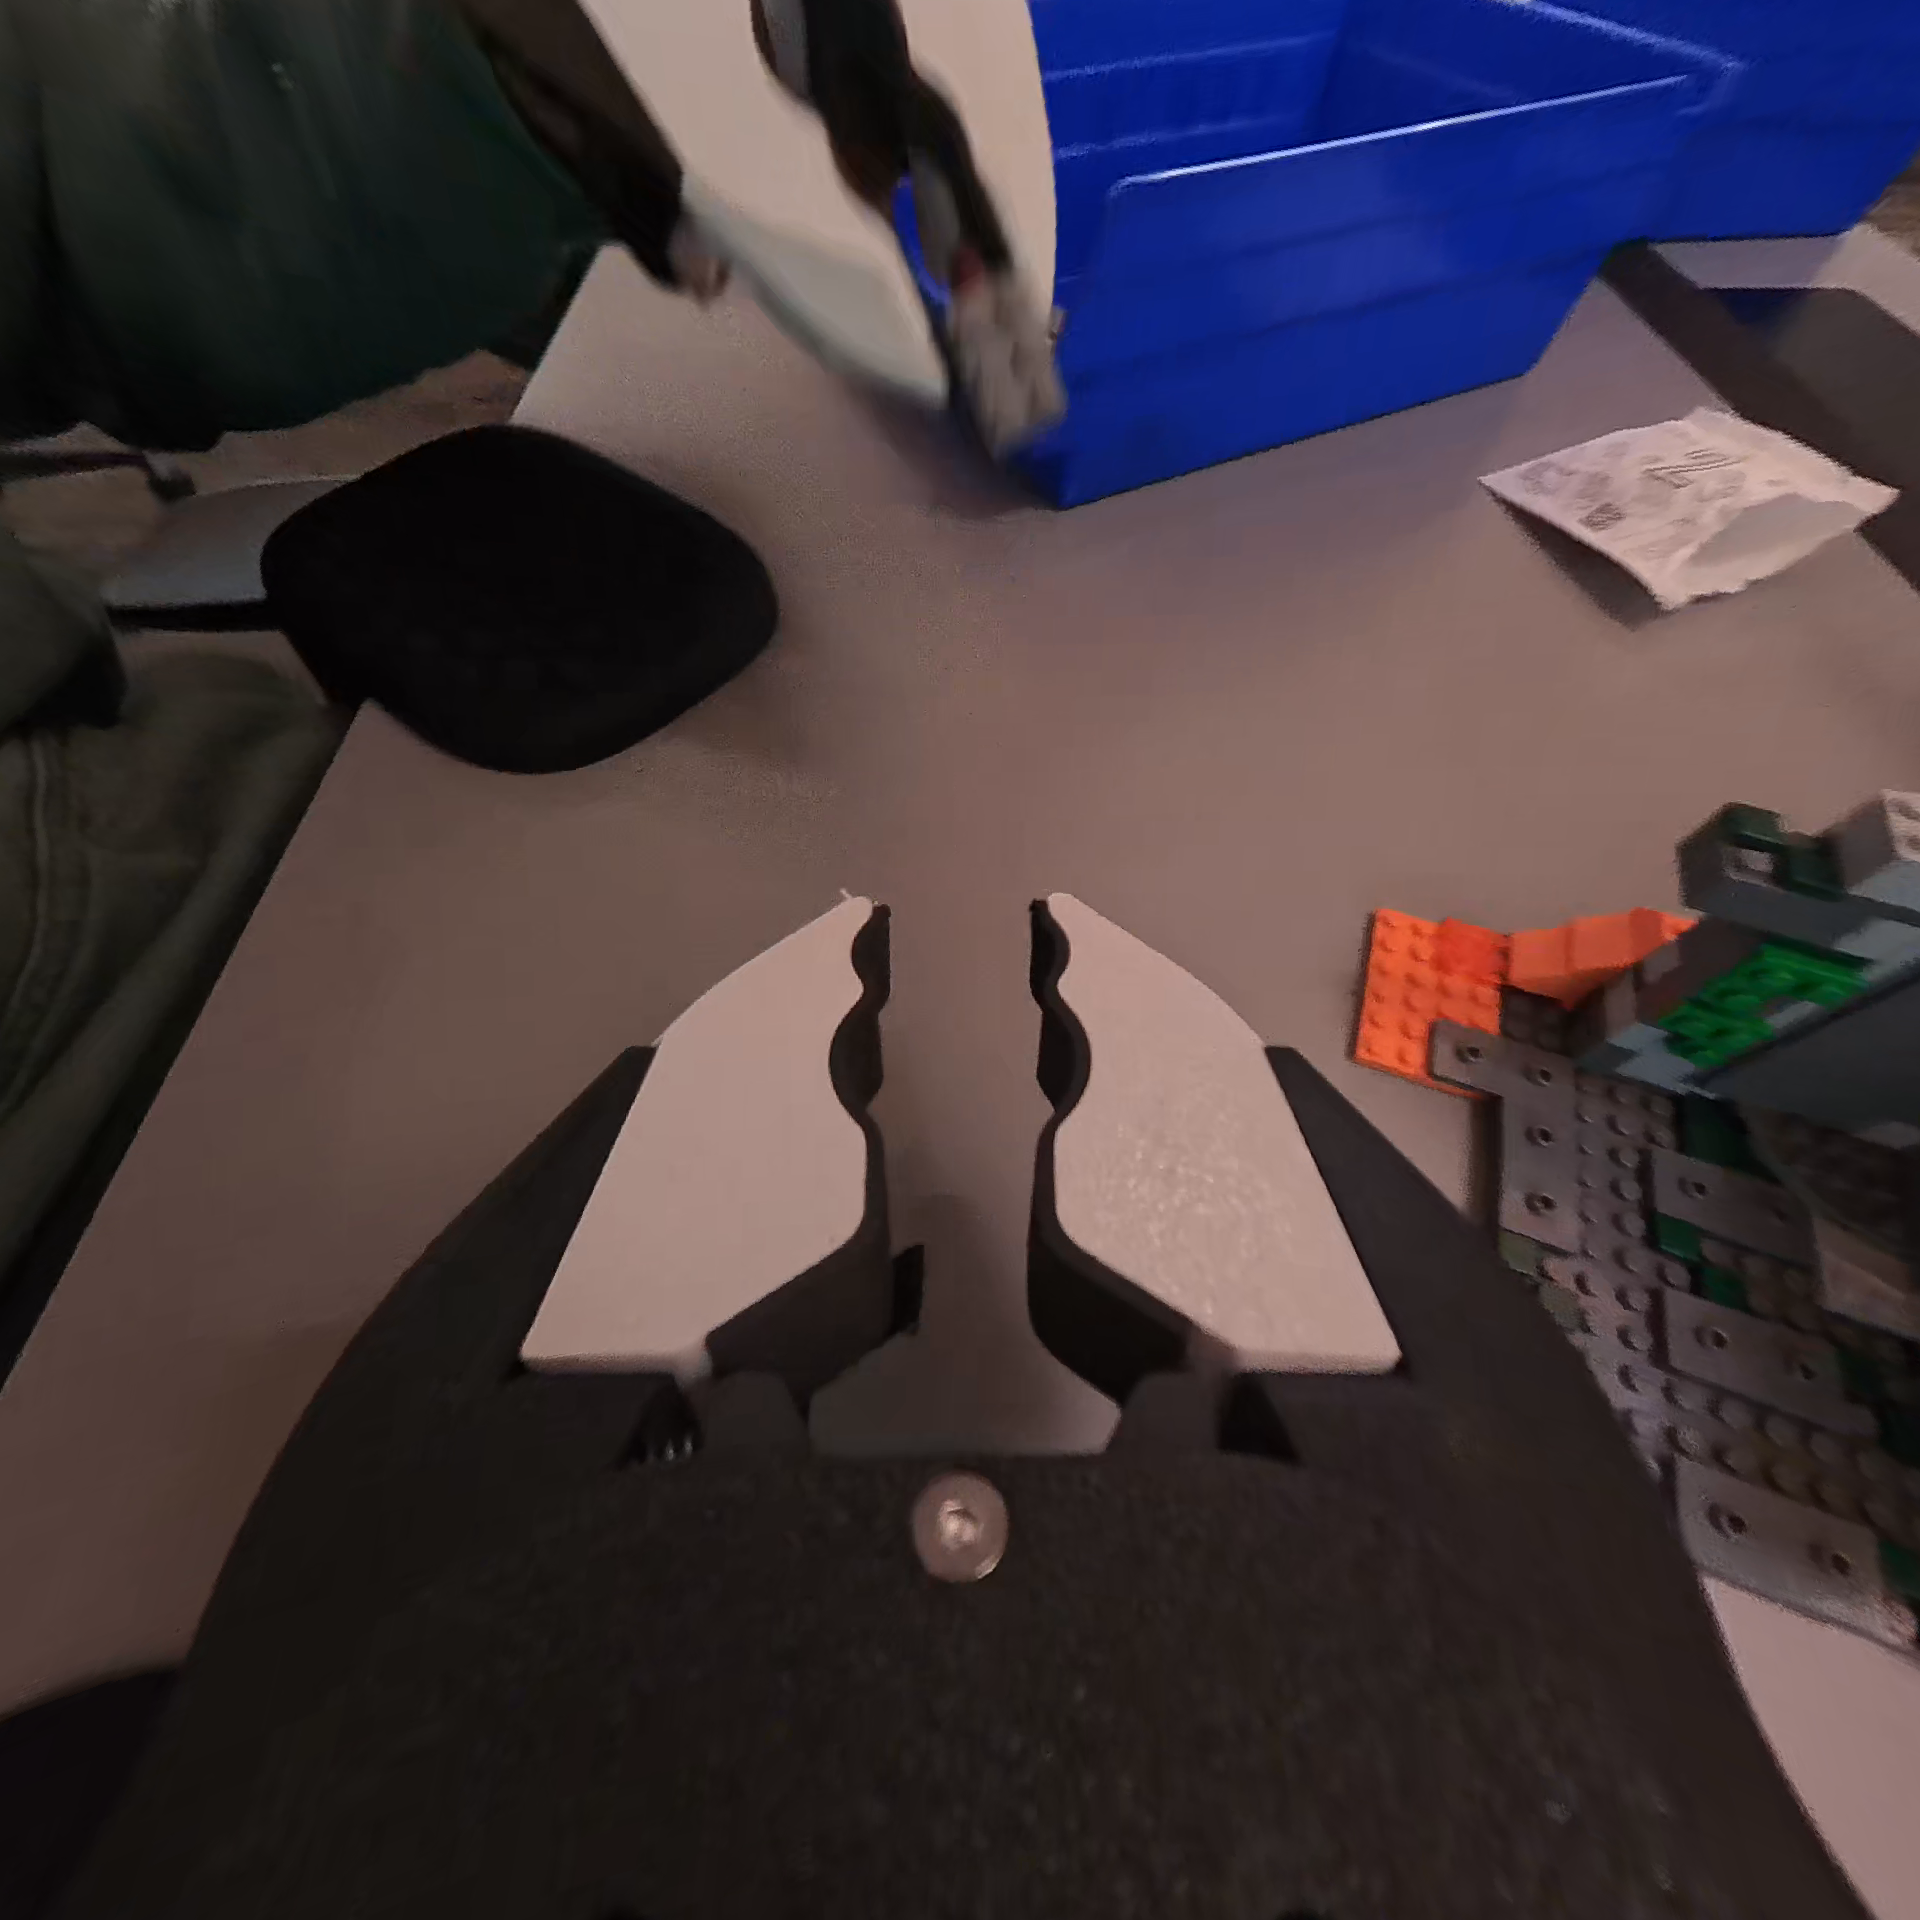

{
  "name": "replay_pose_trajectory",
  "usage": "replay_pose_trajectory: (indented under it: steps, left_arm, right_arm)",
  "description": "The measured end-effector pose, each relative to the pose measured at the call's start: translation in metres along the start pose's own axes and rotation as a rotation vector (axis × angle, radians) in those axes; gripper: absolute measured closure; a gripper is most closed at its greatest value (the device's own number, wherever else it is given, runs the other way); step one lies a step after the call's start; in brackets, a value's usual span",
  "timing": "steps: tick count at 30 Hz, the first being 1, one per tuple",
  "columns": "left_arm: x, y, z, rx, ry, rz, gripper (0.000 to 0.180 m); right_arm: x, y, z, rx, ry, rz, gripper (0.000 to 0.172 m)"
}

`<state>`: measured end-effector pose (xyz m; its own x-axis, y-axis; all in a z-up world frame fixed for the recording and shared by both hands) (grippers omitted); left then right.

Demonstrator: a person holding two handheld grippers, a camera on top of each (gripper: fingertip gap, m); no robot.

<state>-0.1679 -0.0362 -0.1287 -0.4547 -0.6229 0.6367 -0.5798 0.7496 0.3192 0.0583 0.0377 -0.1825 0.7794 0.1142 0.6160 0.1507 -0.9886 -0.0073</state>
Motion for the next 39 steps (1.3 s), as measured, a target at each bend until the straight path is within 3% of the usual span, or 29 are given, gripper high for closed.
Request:
replay_pose_trajectory:
  steps: [4, 7, 12, 17, 29, 34, 39]
  left_arm:
    - [0.053, 0.051, 0.029, 0.124, 0.072, -0.29, 0.164]
    - [0.074, 0.074, 0.057, 0.235, 0.143, -0.395, 0.164]
    - [0.07, 0.079, 0.093, 0.329, 0.254, -0.44, 0.164]
    - [0.054, 0.08, 0.11, 0.353, 0.322, -0.446, 0.163]
    - [0.049, 0.076, 0.102, 0.346, 0.273, -0.439, 0.151]
    - [0.057, 0.069, 0.08, 0.31, 0.161, -0.487, 0.161]
    - [0.044, 0.053, 0.052, 0.255, 0.053, -0.43, 0.174]
  right_arm:
    - [0.005, -0.008, 0.001, -0.046, -0.044, 0.047, 0.147]
    - [0.008, -0.011, 0.001, -0.066, -0.075, 0.079, 0.15]
    - [0.013, -0.019, 0.003, -0.099, -0.12, 0.132, 0.152]
    - [0.013, -0.022, 0.006, -0.111, -0.11, 0.17, 0.153]
    - [0.012, -0.022, 0.007, -0.113, -0.101, 0.168, 0.155]
    - [0.015, -0.023, 0.007, -0.121, -0.14, 0.184, 0.16]
    - [0.018, -0.026, 0.007, -0.129, -0.148, 0.213, 0.164]
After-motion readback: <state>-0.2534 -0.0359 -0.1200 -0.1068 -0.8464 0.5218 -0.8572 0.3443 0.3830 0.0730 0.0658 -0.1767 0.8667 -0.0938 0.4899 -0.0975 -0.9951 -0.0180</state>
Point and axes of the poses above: each gripper's, where its closed fingertips meet, x back along the fingers, z out of its underside, y = z × x across the jaws, the point moved 9 cm from there along x, back along the fingers, and after that the axes turned 13 degrees about y, right-handed, at the moved point
